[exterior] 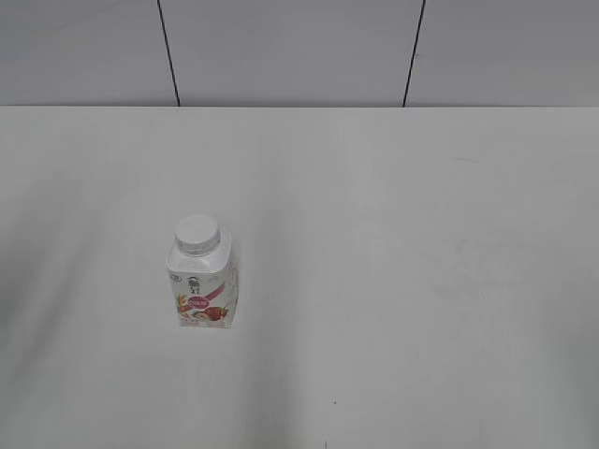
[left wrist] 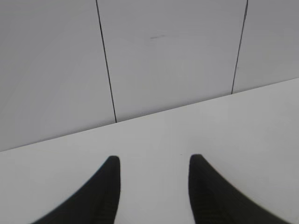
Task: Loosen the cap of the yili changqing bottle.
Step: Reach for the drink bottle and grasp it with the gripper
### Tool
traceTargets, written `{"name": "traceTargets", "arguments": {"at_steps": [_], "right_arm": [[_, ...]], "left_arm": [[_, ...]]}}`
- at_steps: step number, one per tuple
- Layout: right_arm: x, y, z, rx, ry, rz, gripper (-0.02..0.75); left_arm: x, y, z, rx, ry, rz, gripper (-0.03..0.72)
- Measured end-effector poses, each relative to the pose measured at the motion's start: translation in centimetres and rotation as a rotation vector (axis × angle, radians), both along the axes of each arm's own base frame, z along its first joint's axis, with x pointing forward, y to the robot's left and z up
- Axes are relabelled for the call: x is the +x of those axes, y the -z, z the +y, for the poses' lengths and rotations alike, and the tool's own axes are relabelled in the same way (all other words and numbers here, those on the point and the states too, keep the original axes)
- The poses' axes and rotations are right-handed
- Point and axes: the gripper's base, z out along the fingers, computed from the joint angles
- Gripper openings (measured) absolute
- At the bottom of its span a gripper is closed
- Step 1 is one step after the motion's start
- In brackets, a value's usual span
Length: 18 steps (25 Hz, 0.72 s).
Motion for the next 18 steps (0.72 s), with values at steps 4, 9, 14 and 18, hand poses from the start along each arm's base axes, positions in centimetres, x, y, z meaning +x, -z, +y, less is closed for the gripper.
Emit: {"name": "traceTargets", "arguments": {"at_steps": [4, 9, 14, 18], "right_arm": [[0.0, 0.0, 0.0, 0.0, 0.0, 0.0, 0.552], [0.0, 0.0, 0.0, 0.0, 0.0, 0.0, 0.552], [0.0, 0.0, 0.0, 0.0, 0.0, 0.0, 0.552], [0.0, 0.0, 0.0, 0.0, 0.0, 0.0, 0.552]], "left_arm": [[1.7, 3.6, -0.9, -0.077, 0.016, 0.035, 0.309], [1.3, 7.8, -1.2, -0.113, 0.044, 0.044, 0.309], [0.9, 9.6, -1.4, -0.127, 0.072, 0.068, 0.309], [1.7, 10.6, -1.9, -0.178, 0.077, 0.147, 0.309]]}}
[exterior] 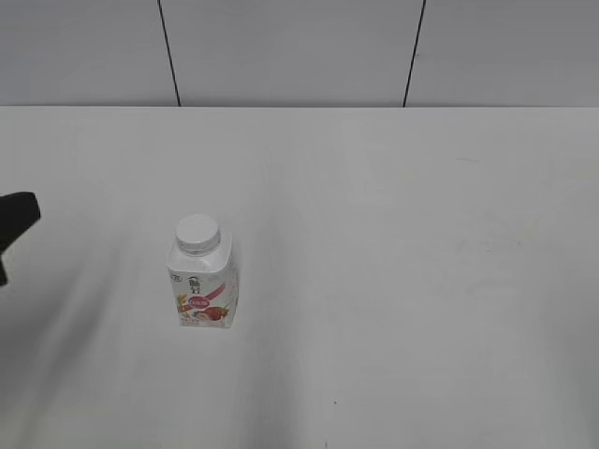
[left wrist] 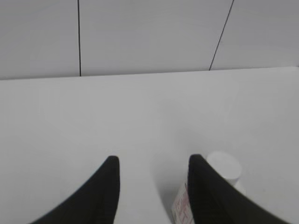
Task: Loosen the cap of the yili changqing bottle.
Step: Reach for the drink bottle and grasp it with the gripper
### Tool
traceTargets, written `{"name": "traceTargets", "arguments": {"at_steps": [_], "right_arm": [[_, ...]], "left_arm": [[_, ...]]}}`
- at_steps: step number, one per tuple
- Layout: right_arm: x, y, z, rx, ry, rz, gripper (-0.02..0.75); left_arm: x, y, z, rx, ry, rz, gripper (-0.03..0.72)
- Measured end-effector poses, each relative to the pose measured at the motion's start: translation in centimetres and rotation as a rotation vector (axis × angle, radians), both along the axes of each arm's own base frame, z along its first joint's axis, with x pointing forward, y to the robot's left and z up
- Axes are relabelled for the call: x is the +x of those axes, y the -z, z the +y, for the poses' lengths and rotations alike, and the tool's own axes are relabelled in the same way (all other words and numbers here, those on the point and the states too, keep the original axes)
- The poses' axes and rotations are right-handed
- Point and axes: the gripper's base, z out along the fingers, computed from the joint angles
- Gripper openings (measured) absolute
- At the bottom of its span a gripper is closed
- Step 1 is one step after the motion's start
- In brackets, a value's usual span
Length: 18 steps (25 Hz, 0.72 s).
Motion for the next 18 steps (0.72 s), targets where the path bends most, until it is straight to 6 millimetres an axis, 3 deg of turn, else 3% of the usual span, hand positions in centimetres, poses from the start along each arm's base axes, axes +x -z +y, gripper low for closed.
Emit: {"name": "traceTargets", "arguments": {"at_steps": [9, 18], "right_arm": [[0.0, 0.0, 0.0, 0.0, 0.0, 0.0, 0.552], [0.0, 0.0, 0.0, 0.0, 0.0, 0.0, 0.552]], "left_arm": [[2.6, 4.1, -2.5, 0.117, 0.219, 0.114, 0.309], [3.1, 6.5, -3.9, 0.127, 0.373, 0.177, 0.32]]}}
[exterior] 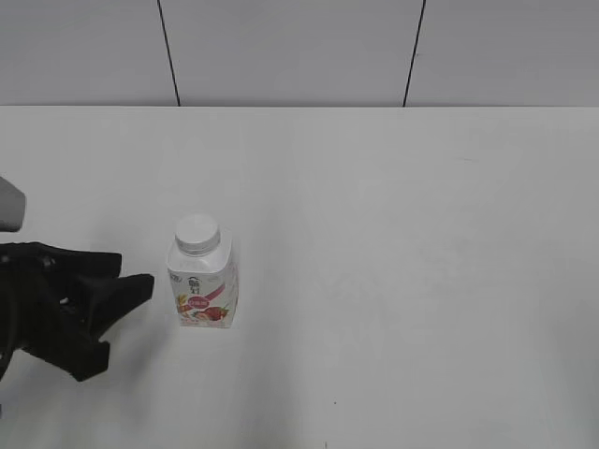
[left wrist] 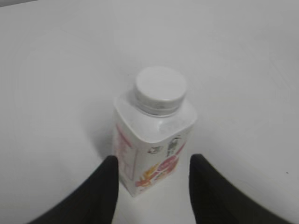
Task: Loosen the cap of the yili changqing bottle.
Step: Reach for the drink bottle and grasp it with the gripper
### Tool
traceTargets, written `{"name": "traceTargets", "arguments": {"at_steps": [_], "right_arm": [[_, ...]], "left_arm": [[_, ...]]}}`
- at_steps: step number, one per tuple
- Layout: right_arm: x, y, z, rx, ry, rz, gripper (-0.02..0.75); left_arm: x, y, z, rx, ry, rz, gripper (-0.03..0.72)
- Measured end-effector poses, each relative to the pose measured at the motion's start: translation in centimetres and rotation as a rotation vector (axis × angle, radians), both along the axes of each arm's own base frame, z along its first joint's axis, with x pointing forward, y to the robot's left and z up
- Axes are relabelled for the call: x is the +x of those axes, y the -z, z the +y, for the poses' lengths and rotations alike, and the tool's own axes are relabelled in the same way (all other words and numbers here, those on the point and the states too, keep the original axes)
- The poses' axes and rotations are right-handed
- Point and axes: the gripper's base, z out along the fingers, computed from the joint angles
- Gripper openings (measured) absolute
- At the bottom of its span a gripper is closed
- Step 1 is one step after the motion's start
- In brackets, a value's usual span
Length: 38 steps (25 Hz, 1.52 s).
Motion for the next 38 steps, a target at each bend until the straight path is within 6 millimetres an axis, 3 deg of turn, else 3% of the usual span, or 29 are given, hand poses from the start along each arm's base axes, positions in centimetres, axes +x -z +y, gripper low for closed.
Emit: {"name": "traceTargets", "arguments": {"at_steps": [4, 8, 10, 20, 29, 38], "right_arm": [[0.0, 0.0, 0.0, 0.0, 0.0, 0.0, 0.552], [0.0, 0.0, 0.0, 0.0, 0.0, 0.0, 0.552], [0.0, 0.0, 0.0, 0.0, 0.0, 0.0, 0.552], [0.0, 0.0, 0.0, 0.0, 0.0, 0.0, 0.552], [0.0, 0.0, 0.0, 0.0, 0.0, 0.0, 0.552], [0.0, 0.0, 0.0, 0.0, 0.0, 0.0, 0.552]], "left_arm": [[-0.3, 0.5, -0.9, -0.02, 0.119, -0.006, 0.396], [-0.1, 1.6, -1.2, -0.042, 0.151, 0.038, 0.543], [0.2, 2.2, -1.0, -0.035, 0.146, 0.063, 0.581], [3.4, 2.9, 0.7, -0.007, 0.177, 0.127, 0.591], [6.3, 3.6, 0.4, 0.082, 0.396, 0.158, 0.591], [9.9, 4.7, 1.2, 0.142, 0.483, 0.134, 0.586]]}}
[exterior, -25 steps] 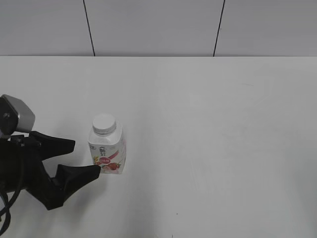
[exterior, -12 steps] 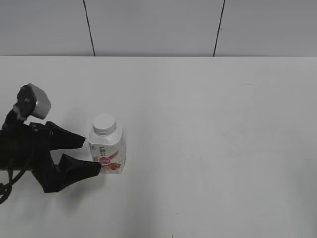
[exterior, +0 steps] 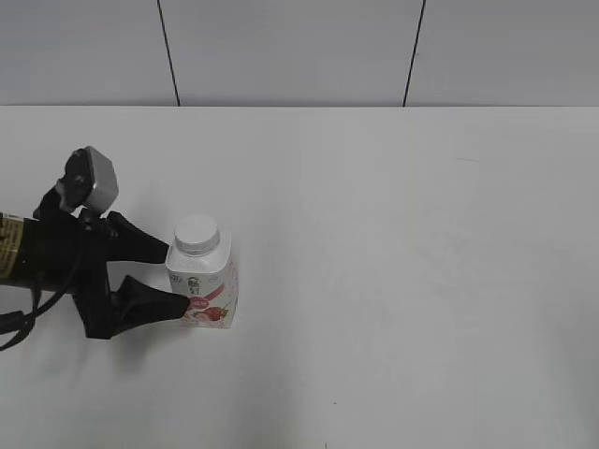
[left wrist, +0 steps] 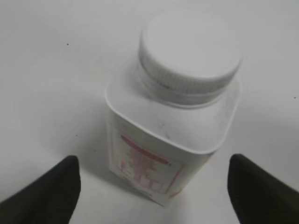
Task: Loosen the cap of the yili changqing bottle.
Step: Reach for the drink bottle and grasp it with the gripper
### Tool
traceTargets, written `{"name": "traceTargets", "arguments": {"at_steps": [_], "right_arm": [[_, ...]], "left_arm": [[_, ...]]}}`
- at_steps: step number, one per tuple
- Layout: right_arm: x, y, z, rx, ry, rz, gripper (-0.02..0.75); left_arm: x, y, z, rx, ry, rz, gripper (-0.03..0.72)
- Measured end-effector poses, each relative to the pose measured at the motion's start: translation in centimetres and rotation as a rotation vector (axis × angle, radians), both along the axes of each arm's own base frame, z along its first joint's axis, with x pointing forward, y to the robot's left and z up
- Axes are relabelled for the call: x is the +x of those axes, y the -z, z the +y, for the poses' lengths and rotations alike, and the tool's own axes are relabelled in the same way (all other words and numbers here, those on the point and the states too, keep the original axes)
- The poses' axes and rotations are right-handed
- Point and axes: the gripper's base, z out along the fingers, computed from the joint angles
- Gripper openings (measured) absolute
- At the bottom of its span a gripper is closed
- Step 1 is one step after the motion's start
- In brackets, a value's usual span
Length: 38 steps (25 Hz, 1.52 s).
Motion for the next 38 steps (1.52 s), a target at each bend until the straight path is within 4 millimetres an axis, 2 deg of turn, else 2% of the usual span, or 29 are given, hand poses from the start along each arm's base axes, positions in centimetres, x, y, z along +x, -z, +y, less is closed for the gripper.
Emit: {"name": "traceTargets", "arguments": {"at_steps": [15, 20, 33, 38], "right_arm": [[0.0, 0.0, 0.0, 0.0, 0.0, 0.0, 0.552], [0.0, 0.0, 0.0, 0.0, 0.0, 0.0, 0.552], [0.0, 0.0, 0.0, 0.0, 0.0, 0.0, 0.552], [0.0, 0.0, 0.0, 0.0, 0.0, 0.0, 0.552]], "left_arm": [[2.7, 3.1, -0.4, -0.003, 0.123, 0.044, 0.583], [2.7, 3.8, -0.5, -0.021, 0.147, 0.055, 0.575], [2.7, 4.5, -3.0, -0.074, 0.203, 0.063, 0.564], [2.7, 4.5, -3.2, -0.082, 0.203, 0.067, 0.564]]}}
